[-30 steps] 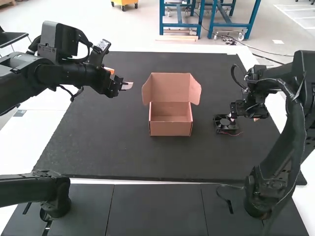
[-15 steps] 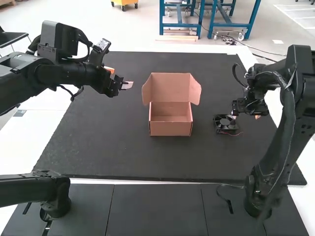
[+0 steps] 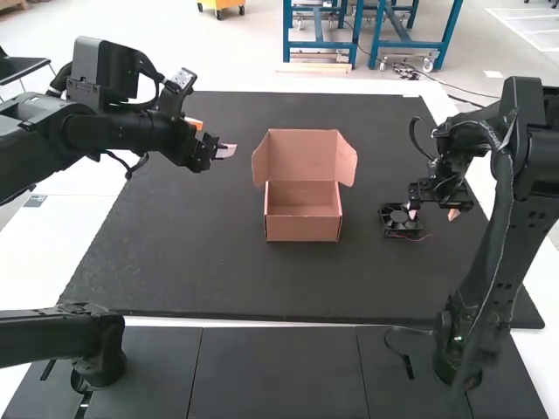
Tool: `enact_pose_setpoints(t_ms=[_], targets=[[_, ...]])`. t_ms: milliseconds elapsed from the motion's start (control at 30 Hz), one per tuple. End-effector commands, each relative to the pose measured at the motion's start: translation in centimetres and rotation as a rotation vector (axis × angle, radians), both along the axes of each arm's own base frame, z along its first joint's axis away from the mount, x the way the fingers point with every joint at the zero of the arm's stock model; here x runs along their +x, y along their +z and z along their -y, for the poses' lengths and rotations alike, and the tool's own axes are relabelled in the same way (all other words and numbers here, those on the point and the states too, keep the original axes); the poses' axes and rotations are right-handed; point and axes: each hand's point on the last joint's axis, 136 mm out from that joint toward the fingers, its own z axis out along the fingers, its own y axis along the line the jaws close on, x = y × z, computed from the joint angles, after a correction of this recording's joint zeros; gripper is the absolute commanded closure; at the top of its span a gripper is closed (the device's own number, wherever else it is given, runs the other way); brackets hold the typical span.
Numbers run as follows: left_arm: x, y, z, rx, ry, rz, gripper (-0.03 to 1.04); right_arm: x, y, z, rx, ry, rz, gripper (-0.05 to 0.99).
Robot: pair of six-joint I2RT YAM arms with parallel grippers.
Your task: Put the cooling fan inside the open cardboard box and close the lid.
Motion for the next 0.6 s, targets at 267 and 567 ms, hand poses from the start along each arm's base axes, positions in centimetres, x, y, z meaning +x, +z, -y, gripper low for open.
enact_pose_setpoints(t_ms=[267,567], targets=[[-0.2,1.9,-0.1,-0.036,0.013,0.035,0.05,0.1,-0.8,-0.4,0.013,-0.013,-0.029,0.05],[-0.5,2.1,-0.1,-0.045,0.015,0.039,0.05,0.8,-0.9,-0.2,0.002,-0.025,-0.026,0.05]])
